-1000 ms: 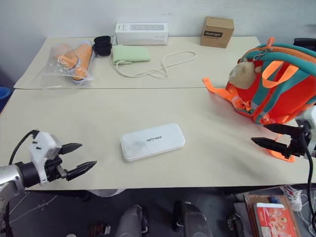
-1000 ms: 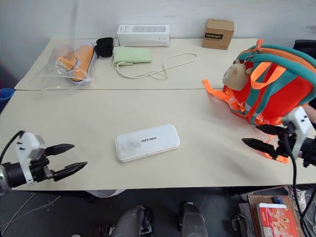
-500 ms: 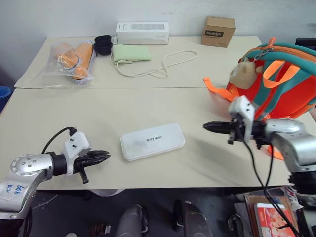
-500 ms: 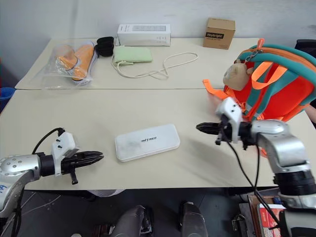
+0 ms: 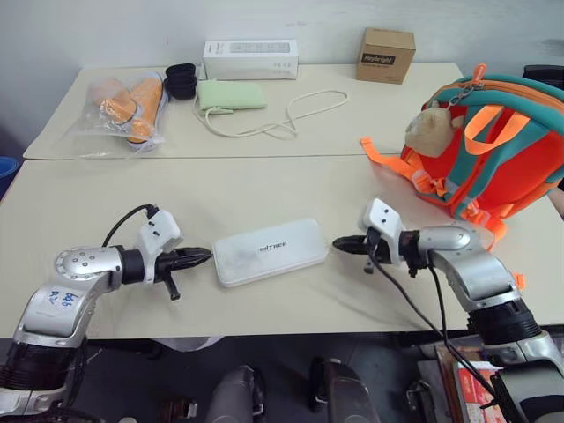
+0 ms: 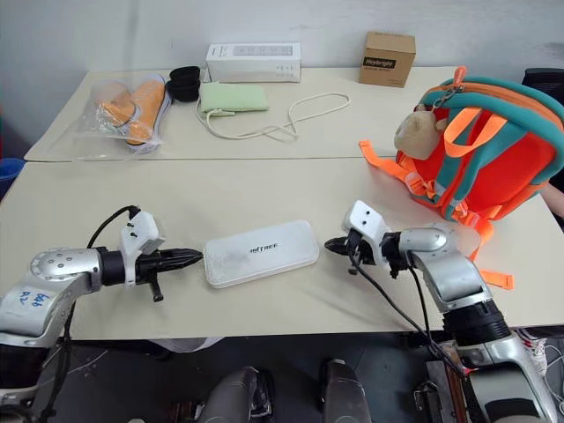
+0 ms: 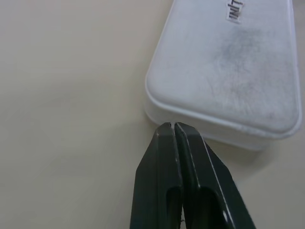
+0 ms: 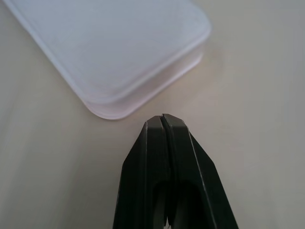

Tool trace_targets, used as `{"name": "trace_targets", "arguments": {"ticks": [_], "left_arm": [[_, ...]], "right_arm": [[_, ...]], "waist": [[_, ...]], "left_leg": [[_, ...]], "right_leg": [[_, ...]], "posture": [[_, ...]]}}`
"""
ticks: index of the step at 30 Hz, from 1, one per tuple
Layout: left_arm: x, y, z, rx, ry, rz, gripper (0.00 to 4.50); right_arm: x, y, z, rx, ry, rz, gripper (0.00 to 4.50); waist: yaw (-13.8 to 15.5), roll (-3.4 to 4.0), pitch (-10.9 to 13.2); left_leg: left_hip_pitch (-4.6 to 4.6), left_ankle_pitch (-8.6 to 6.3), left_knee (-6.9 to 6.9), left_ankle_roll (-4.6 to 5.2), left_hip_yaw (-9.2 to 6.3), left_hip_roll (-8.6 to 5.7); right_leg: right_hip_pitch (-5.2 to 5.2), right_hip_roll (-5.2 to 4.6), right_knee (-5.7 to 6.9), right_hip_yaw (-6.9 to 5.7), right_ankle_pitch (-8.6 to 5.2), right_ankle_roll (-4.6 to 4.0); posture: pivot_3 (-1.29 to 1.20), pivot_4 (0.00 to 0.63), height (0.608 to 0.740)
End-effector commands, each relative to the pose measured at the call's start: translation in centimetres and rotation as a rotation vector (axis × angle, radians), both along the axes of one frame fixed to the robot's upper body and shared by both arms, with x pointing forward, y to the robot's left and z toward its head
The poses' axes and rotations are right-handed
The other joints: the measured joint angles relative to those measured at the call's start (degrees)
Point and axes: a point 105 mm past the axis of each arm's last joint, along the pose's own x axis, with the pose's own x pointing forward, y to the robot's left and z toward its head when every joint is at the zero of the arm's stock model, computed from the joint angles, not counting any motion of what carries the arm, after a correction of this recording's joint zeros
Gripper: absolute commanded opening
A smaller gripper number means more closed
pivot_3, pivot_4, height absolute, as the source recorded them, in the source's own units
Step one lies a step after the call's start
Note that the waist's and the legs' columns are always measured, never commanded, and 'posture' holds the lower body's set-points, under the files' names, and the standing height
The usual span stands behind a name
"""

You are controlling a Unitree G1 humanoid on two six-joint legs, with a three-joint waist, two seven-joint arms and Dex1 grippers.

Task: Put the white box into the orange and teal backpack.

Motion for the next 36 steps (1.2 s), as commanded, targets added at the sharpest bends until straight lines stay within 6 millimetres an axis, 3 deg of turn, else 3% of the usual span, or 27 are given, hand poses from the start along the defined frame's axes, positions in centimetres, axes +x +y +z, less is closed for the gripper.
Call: {"name": "trace_targets", "arguments": {"ticks": [1, 8, 13, 16, 19, 24, 28, 33, 36], "left_arm": [[0.5, -1.0, 0.2, -0.011, -0.010, -0.042, 0.10], [2.9, -2.2, 0.4, -0.003, -0.030, -0.078, 0.10], [3.6, -1.0, 0.9, 0.023, -0.023, -0.067, 0.10], [3.1, 1.7, 0.2, 0.116, 0.038, -0.031, 0.68], [1.9, 3.7, 0.3, 0.119, 0.134, -0.026, 1.63], [0.4, 2.9, 2.6, -0.197, 0.442, -0.009, 3.10], [0.5, 2.4, 3.2, -0.385, 0.618, 0.045, 4.41], [1.6, 0.8, 2.1, -0.520, 0.792, 0.106, 4.46], [1.8, -0.4, 0.8, -0.492, 0.834, 0.098, 4.46]], "right_arm": [[-1.1, 1.0, 0.9, 0.033, -0.024, 0.034, 0.00], [-3.3, 1.1, 0.2, 0.039, 0.017, 0.052, 0.00], [-3.0, -0.1, -0.1, 0.013, 0.017, 0.002, 0.00], [-3.1, -0.7, -0.5, -0.026, 0.017, 0.013, 0.00], [-3.3, -0.8, -0.5, -0.035, 0.018, 0.025, 0.00], [-3.3, -0.8, -0.6, -0.039, 0.020, 0.031, 0.00], [-3.4, -0.6, -0.8, -0.037, 0.020, 0.039, 0.00], [-3.2, -0.5, -0.9, -0.037, 0.009, 0.038, 0.00], [-3.0, -0.4, -0.7, -0.034, 0.000, 0.035, 0.00]], "waist": [[0.02, -0.02, -0.01], [0.19, -0.09, -0.05], [-0.04, -0.10, -0.05], [-0.25, -0.10, -0.05], [-0.40, -0.11, -0.05], [0.09, -0.17, -0.03], [0.14, -0.21, -0.04], [0.06, -0.24, -0.04], [-0.01, -0.30, -0.07]], "left_leg": [[0.01, 0.00, 0.01, 0.01, 0.01, 0.00], [0.02, 0.02, 0.06, 0.03, 0.01, -0.03], [0.02, 0.03, 0.06, 0.03, 0.04, -0.01], [0.02, 0.06, 0.06, -0.02, 0.07, 0.07], [0.01, 0.07, 0.06, -0.07, 0.13, 0.17], [0.00, 0.08, 0.11, -0.07, 0.16, 0.17], [0.01, 0.10, 0.15, -0.05, 0.16, 0.14], [0.05, 0.13, 0.15, -0.09, 0.19, 0.15], [0.04, 0.16, 0.16, -0.10, 0.20, 0.16]], "right_leg": [[0.00, 0.00, 0.01, 0.01, 0.00, 0.00], [0.00, 0.01, -0.09, 0.00, 0.00, 0.00], [-0.01, 0.06, 0.00, 0.01, 0.00, 0.00], [-0.02, 0.25, 0.04, 0.04, 0.00, 0.00], [-0.08, 0.61, 0.02, 0.14, -0.01, -0.01], [-0.10, 0.65, 0.04, 0.22, -0.02, -0.02], [-0.09, 0.67, 0.12, 0.30, -0.02, 0.00], [-0.09, 0.75, 0.18, 0.37, -0.02, 0.03], [-0.09, 0.77, 0.18, 0.39, -0.02, 0.03]], "posture": [[0.00, 0.150, 0.740], [0.00, 0.150, 0.740], [0.00, 0.150, 0.740], [0.00, 0.150, 0.740], [0.00, 0.150, 0.740], [0.00, 0.150, 0.740], [0.00, 0.150, 0.740], [0.00, 0.150, 0.740], [0.00, 0.150, 0.740]]}}
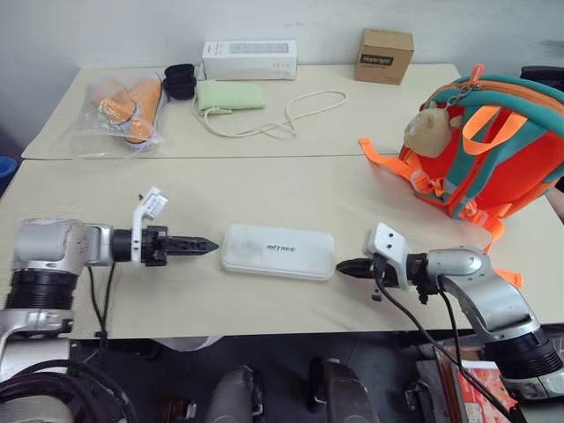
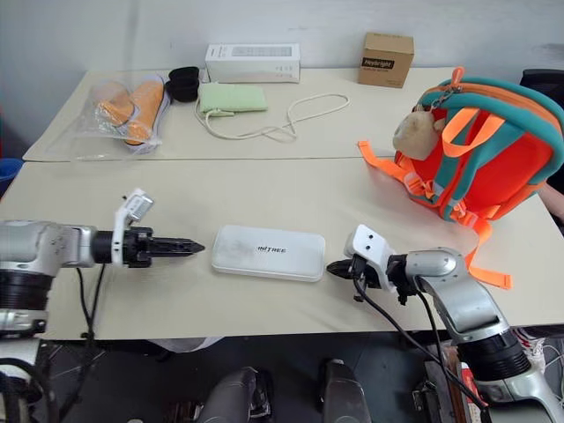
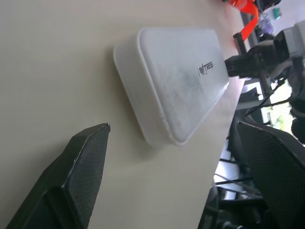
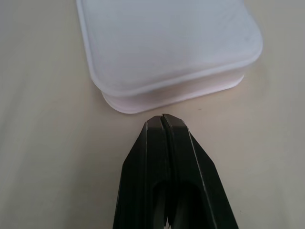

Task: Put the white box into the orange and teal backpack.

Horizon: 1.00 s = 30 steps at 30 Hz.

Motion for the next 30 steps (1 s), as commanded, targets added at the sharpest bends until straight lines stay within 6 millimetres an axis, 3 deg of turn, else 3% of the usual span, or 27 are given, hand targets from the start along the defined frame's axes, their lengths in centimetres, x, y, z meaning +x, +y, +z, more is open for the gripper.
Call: {"name": "trace_targets", "arguments": {"ticks": [1, 8, 16, 19, 27, 30], "left_arm": [[0.4, -0.9, -0.7, 0.025, 0.014, -0.019, 4.46], [2.0, -3.9, -1.7, -0.003, 0.050, -0.050, 4.46], [2.5, -5.7, 0.0, -0.077, 0.049, -0.109, 4.46], [2.5, -6.0, 0.8, -0.122, 0.049, -0.128, 3.85], [2.7, -6.4, 2.8, -0.229, -0.033, -0.145, 1.46], [2.5, -6.5, 2.9, -0.239, -0.034, -0.154, 1.41]], "right_arm": [[0.3, 0.3, 0.6, 0.006, -0.033, 0.009, 0.00], [0.6, 0.4, 0.6, 0.012, -0.043, 0.000, 0.00], [0.5, 0.1, 0.5, 0.014, -0.048, -0.020, 0.00], [0.6, 0.1, 0.5, 0.017, -0.051, -0.028, 0.00], [-0.1, 0.6, 0.8, 0.052, -0.053, 0.000, 0.00], [0.0, 0.5, 0.8, 0.052, -0.063, -0.015, 0.00]], "waist": [[-0.02, -0.02, -0.01], [0.79, -0.13, -0.08], [0.93, -0.18, -0.11], [0.74, -0.18, -0.11], [0.08, -0.19, -0.11], [0.06, -0.19, -0.11]], "left_leg": [[0.00, 0.00, 0.00, 0.00, 0.00, 0.00], [0.06, 0.05, 0.07, 0.02, 0.01, -0.09], [0.08, 0.06, 0.11, 0.05, 0.01, -0.10], [0.07, 0.06, 0.11, 0.05, 0.01, -0.10], [0.04, 0.06, 0.11, 0.05, 0.00, -0.06], [0.04, 0.06, 0.11, 0.05, 0.00, -0.06]], "right_leg": [[0.00, 0.00, 0.00, 0.01, 0.00, 0.00], [0.02, -0.09, -0.04, 0.09, 0.00, -0.01], [0.03, -0.11, -0.01, 0.14, 0.02, 0.02], [0.03, -0.10, 0.00, 0.14, 0.02, 0.02], [0.03, -0.09, 0.00, 0.11, 0.02, 0.02], [0.02, -0.08, 0.01, 0.12, 0.02, 0.02]], "posture": [[0.00, 0.150, 0.740], [0.00, 0.150, 0.740], [0.00, 0.150, 0.740], [0.00, 0.150, 0.740], [0.00, 0.150, 0.740], [0.00, 0.150, 0.740]]}}
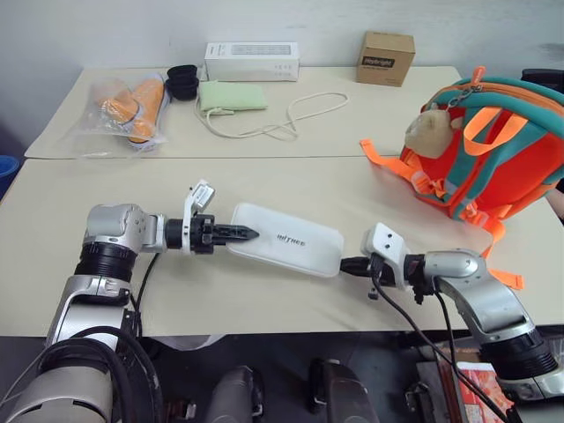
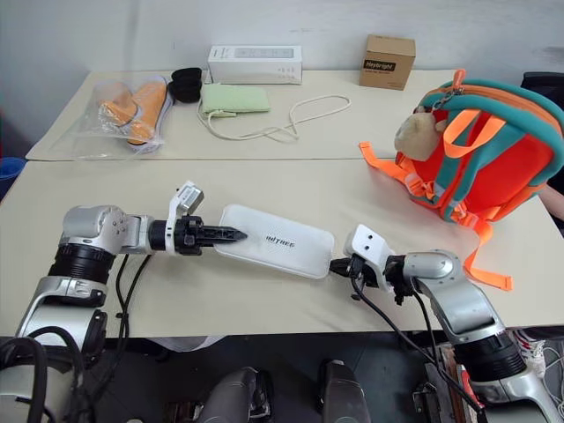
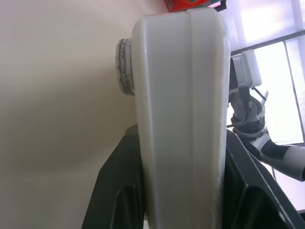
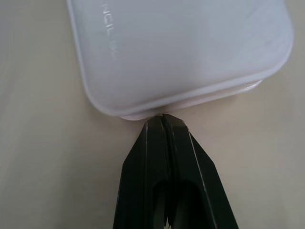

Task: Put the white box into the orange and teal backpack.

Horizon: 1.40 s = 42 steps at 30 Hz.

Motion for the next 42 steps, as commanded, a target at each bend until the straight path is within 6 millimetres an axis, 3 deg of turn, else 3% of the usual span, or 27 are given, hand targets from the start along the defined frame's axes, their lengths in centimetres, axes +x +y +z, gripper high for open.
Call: {"name": "trace_targets", "arguments": {"ticks": [1, 6, 9, 12, 15, 18, 21, 24, 27, 31, 34, 37, 42], "left_arm": [[-0.2, -0.5, 1.9, -0.056, -0.064, -0.032, 1.41], [-0.3, 0.0, 3.2, -0.101, -0.102, 0.008, 1.41], [-0.6, 0.3, 4.8, -0.141, -0.153, 0.040, 1.41], [-1.8, 1.3, 8.4, -0.246, -0.268, 0.075, 1.41], [-2.9, 2.0, 10.1, -0.271, -0.348, 0.110, 1.41], [-3.5, 2.3, 11.4, -0.278, -0.415, 0.145, 1.41], [-3.5, 2.2, 11.9, -0.259, -0.466, 0.182, 1.41], [-3.3, 1.8, 12.3, -0.229, -0.514, 0.207, 1.41], [-3.2, 1.6, 12.6, -0.224, -0.530, 0.211, 1.41], [-3.0, 1.4, 12.9, -0.205, -0.551, 0.219, 1.41], [-2.9, 1.4, 12.9, -0.195, -0.559, 0.224, 1.41], [-3.0, 1.6, 13.2, -0.182, -0.574, 0.229, 1.41], [-2.7, 2.4, 13.5, -0.157, -0.604, 0.270, 1.41]], "right_arm": [[-0.2, 0.5, 1.3, 0.040, -0.053, 0.012, 0.00], [-0.2, -1.4, 2.9, 0.098, -0.081, -0.105, 0.00], [-1.5, -3.7, 4.1, 0.136, -0.044, -0.167, 0.58], [-2.3, -9.8, 6.9, 0.167, -0.054, -0.368, 1.57], [-2.9, -13.9, 9.5, 0.224, -0.069, -0.499, 2.57], [-2.1, -16.9, 11.6, 0.303, -0.096, -0.616, 3.62], [-0.2, -17.8, 12.9, 0.406, -0.121, -0.684, 4.48], [2.5, -17.5, 12.5, 0.440, -0.124, -0.725, 4.48], [3.9, -17.0, 12.2, 0.441, -0.129, -0.739, 4.48], [7.7, -15.1, 12.8, 0.580, -0.142, -0.721, 4.48], [8.8, -14.9, 13.1, 0.616, -0.149, -0.718, 4.48], [9.2, -14.3, 13.4, 0.626, -0.164, -0.662, 3.89], [8.6, -12.3, 14.0, 0.616, -0.150, -0.517, 2.09]], "waist": [[0.00, 0.00, 0.00], [0.04, 0.00, 0.00], [0.29, -0.01, 0.01], [0.36, -0.04, 0.02], [0.23, -0.08, 0.04], [-0.13, -0.09, 0.05], [-0.21, -0.11, 0.06], [-0.39, -0.12, 0.06], [-0.28, -0.11, 0.06], [-0.36, -0.11, 0.07], [-0.69, -0.11, 0.07], [-0.60, -0.11, 0.07], [-1.33, -0.11, 0.07]], "left_leg": [[0.00, 0.00, 0.00, 0.00, 0.00, 0.00], [-0.01, 0.00, 0.00, 0.00, 0.00, 0.01], [-0.06, 0.00, 0.00, 0.00, -0.07, 0.00], [-0.13, 0.00, 0.00, 0.04, -0.18, -0.04], [-0.09, 0.01, 0.01, 0.07, -0.17, -0.04], [0.28, -0.01, -0.04, 0.02, -0.19, 0.04], [0.71, -0.05, -0.14, -0.07, -0.18, 0.05], [0.85, -0.10, -0.16, -0.18, -0.11, 0.08], [0.83, -0.14, -0.22, -0.35, -0.12, 0.15], [0.80, -0.11, -0.22, -0.36, 0.01, 0.14], [0.84, -0.10, -0.24, -0.33, 0.09, 0.13], [0.77, -0.11, -0.26, -0.35, -0.02, 0.16], [0.79, -0.11, -0.27, -0.35, 0.03, 0.15]], "right_leg": [[0.00, 0.01, 0.01, 0.00, 0.00, 0.00], [0.00, 0.00, 0.05, 0.00, 0.00, 0.00], [0.01, -0.03, 0.07, 0.06, 0.01, 0.01], [0.04, -0.08, 0.00, 0.10, 0.03, 0.05], [0.12, -0.07, -0.02, 0.10, 0.07, 0.12], [0.45, -0.01, -0.15, 0.10, 0.06, 0.10], [0.82, -0.03, -0.29, 0.22, 0.00, -0.01], [0.84, -0.03, -0.20, 0.33, -0.04, -0.08], [0.81, 0.01, -0.14, 0.33, -0.10, -0.17], [0.75, 0.09, -0.06, 0.31, -0.09, -0.15], [0.75, 0.08, -0.07, 0.31, -0.07, -0.11], [0.76, 0.10, -0.08, 0.33, -0.07, -0.12], [0.77, 0.09, -0.08, 0.33, -0.07, -0.11]], "posture": [[0.00, 0.150, 0.740], [0.00, 0.150, 0.740], [0.00, 0.150, 0.740], [0.00, 0.150, 0.740], [0.00, 0.150, 0.740], [0.00, 0.150, 0.740], [0.00, 0.150, 0.740], [0.00, 0.150, 0.740], [0.00, 0.150, 0.740], [0.00, 0.150, 0.740], [0.00, 0.150, 0.740], [0.00, 0.150, 0.740], [0.00, 0.150, 0.740]]}}
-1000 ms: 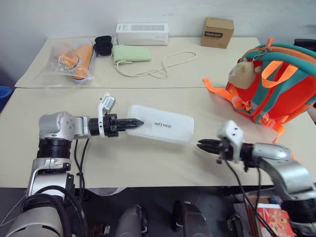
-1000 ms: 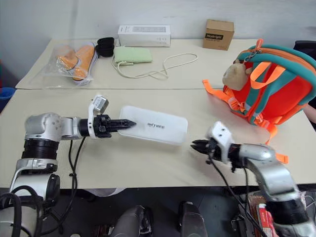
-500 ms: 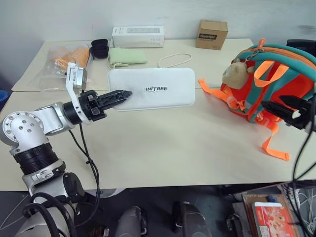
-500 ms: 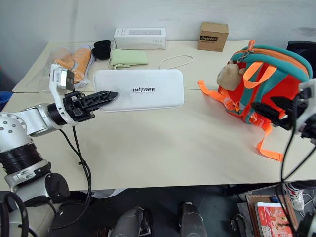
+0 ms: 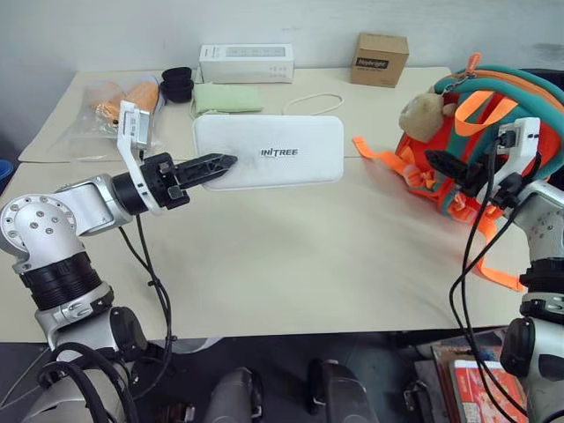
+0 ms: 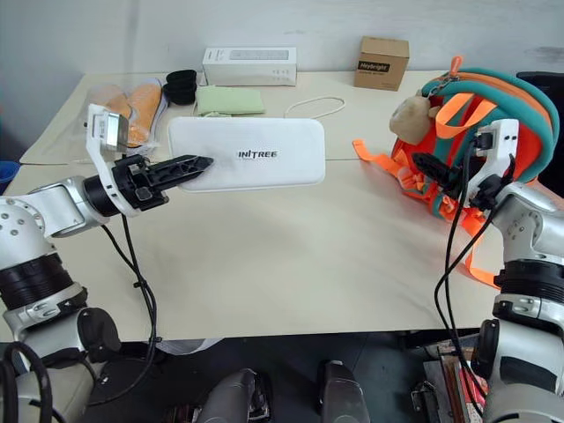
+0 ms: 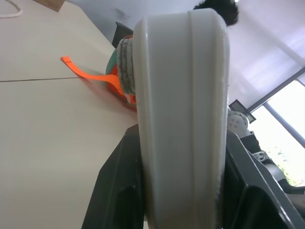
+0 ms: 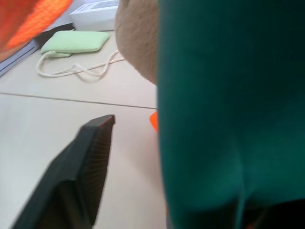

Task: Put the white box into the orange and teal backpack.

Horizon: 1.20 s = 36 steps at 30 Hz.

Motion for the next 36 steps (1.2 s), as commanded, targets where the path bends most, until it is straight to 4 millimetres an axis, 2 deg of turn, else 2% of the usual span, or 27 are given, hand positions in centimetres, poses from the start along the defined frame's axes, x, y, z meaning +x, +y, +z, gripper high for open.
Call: {"name": "trace_targets", "arguments": {"ticks": [1, 3, 6, 8, 11, 14, 18, 21, 24, 26, 30, 36], "left_arm": [[-0.5, 0.2, 1.8, -0.004, -0.104, 0.007, 1.41], [-0.4, 0.4, 2.0, 0.004, -0.119, 0.016, 1.41], [-0.5, 0.6, 2.6, 0.016, -0.152, 0.015, 1.41], [-0.5, 0.8, 3.2, 0.019, -0.181, 0.012, 1.41], [-0.4, 1.0, 4.5, 0.020, -0.244, 0.007, 1.41], [-0.4, 1.1, 5.9, 0.017, -0.320, -0.007, 1.41], [-0.7, 0.5, 7.0, 0.029, -0.402, -0.058, 1.41], [-0.9, -0.3, 6.7, 0.101, -0.453, -0.094, 1.41], [-1.2, -1.2, 6.1, 0.167, -0.497, -0.157, 1.41], [-0.9, -1.7, 5.8, 0.186, -0.511, -0.176, 1.41], [0.3, -2.7, 4.1, 0.332, -0.593, -0.187, 1.41], [0.3, -2.8, 4.6, 0.381, -0.660, -0.268, 1.41]], "right_arm": [[-0.8, 1.4, 2.2, -0.018, -0.079, 0.111, 1.73], [-2.0, 3.3, 2.8, -0.034, -0.092, 0.243, 1.05], [-5.3, 6.7, 4.0, -0.066, -0.090, 0.506, 0.01], [-7.9, 8.4, 4.6, -0.102, -0.074, 0.657, 0.01], [-11.8, 9.9, 5.4, -0.141, -0.034, 0.853, 0.01], [-14.7, 10.1, 6.4, -0.148, 0.012, 0.976, 0.01], [-16.9, 10.0, 7.2, -0.141, 0.054, 1.051, 0.01], [-17.8, 9.9, 6.8, -0.164, 0.081, 1.072, 0.01], [-17.6, 9.8, 6.2, -0.161, 0.104, 1.046, 0.01], [-17.4, 9.7, 6.1, -0.155, 0.110, 1.034, 0.01], [-17.5, 9.5, 6.0, -0.143, 0.122, 1.023, 0.01], [-16.7, 9.2, 6.1, -0.119, 0.125, 0.978, 0.01]], "waist": [[-0.22, 0.00, 0.00], [-0.26, 0.01, 0.00], [-0.43, 0.03, 0.02], [-0.37, 0.03, 0.02], [-0.14, 0.03, 0.03], [-0.06, 0.02, 0.03], [-0.03, 0.01, 0.03], [0.03, 0.01, 0.03], [0.09, 0.00, 0.04], [0.08, 0.00, 0.04], [0.17, 0.00, 0.04], [0.97, 0.00, 0.04]], "left_leg": [[0.00, 0.00, 0.00, 0.00, 0.00, 0.00], [0.01, 0.00, 0.00, -0.01, 0.00, 0.02], [0.00, -0.05, -0.06, -0.10, 0.02, 0.12], [-0.01, -0.08, -0.08, -0.15, 0.02, 0.19], [-0.02, -0.10, -0.08, -0.20, 0.02, 0.26], [-0.03, -0.12, -0.05, -0.19, 0.02, 0.26], [-0.01, -0.16, -0.03, -0.13, 0.02, 0.19], [-0.01, -0.16, -0.04, -0.12, 0.02, 0.19], [-0.02, -0.17, -0.03, -0.13, 0.03, 0.20], [-0.01, -0.17, -0.03, -0.13, 0.08, 0.18], [-0.01, -0.16, -0.03, -0.12, 0.07, 0.19], [-0.03, -0.19, 0.02, -0.04, 0.07, 0.19]], "right_leg": [[-0.01, 0.00, 0.01, 0.00, 0.00, 0.00], [-0.01, 0.01, 0.02, 0.00, 0.00, 0.00], [-0.09, 0.02, -0.02, 0.02, 0.00, -0.01], [-0.14, 0.06, -0.02, 0.01, -0.03, -0.04], [-0.14, 0.07, -0.05, -0.04, -0.05, -0.08], [-0.14, 0.05, -0.07, -0.10, -0.05, -0.09], [-0.12, -0.07, -0.14, -0.10, -0.05, -0.09], [-0.12, -0.10, -0.30, -0.09, -0.05, -0.09], [-0.13, -0.09, -0.30, -0.09, -0.05, -0.10], [-0.15, -0.10, -0.29, -0.10, -0.05, -0.09], [-0.16, -0.11, -0.30, -0.08, -0.05, -0.10], [-0.17, -0.13, -0.31, -0.10, -0.06, -0.10]], "posture": [[0.00, 0.150, 0.740], [0.00, 0.150, 0.740], [0.00, 0.150, 0.740], [0.00, 0.150, 0.740], [0.00, 0.150, 0.740], [0.00, 0.150, 0.740], [0.00, 0.150, 0.740], [0.00, 0.150, 0.740], [0.00, 0.150, 0.740], [0.00, 0.150, 0.740], [0.00, 0.150, 0.740], [0.00, 0.150, 0.740]]}}
